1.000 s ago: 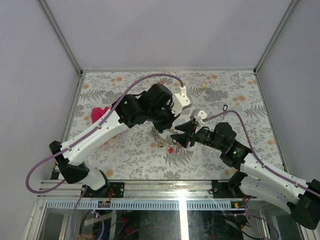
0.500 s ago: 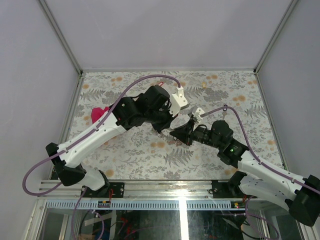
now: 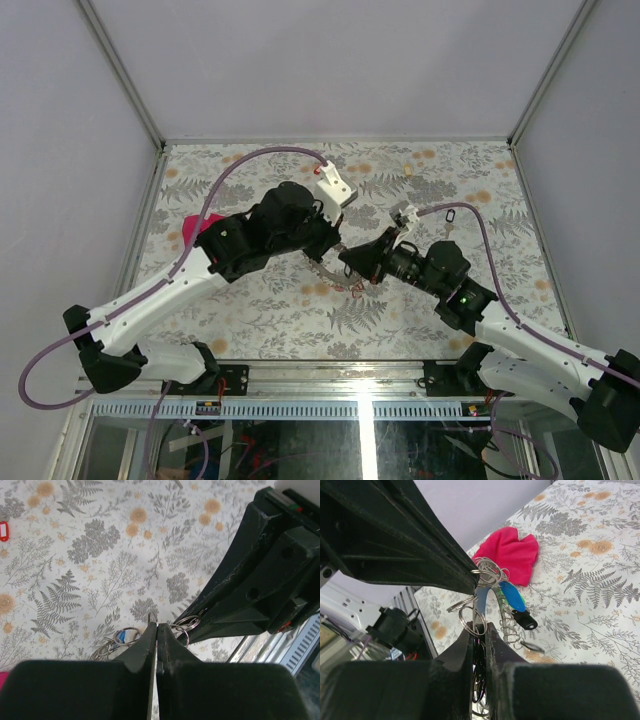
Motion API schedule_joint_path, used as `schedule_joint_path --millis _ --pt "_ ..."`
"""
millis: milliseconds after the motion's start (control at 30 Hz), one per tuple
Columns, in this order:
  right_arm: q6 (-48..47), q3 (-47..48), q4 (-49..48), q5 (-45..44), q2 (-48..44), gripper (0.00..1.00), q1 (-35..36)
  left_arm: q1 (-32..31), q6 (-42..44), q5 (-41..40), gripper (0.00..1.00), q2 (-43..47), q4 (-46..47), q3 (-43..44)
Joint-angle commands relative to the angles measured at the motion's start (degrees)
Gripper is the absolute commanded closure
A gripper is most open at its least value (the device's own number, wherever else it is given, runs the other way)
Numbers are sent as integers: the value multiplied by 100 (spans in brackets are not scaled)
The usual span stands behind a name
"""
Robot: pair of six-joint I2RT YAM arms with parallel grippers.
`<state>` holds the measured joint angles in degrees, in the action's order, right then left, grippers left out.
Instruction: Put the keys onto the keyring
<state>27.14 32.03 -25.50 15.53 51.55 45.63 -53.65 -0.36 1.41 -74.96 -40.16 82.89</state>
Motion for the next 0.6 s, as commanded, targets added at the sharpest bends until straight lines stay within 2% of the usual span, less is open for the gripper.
schedule_joint_path --millis 0,267,567 --pt "699 17 -1326 -114 -247 100 34 -42 -489 -272 100 210 1412 -270" --pt "1262 -317 -2207 -453 -294 100 34 -45 -784 -302 100 366 1851 -615" --pt "1456 -610 -3252 -411 -329 100 34 -45 -912 -303 100 429 1999 -812"
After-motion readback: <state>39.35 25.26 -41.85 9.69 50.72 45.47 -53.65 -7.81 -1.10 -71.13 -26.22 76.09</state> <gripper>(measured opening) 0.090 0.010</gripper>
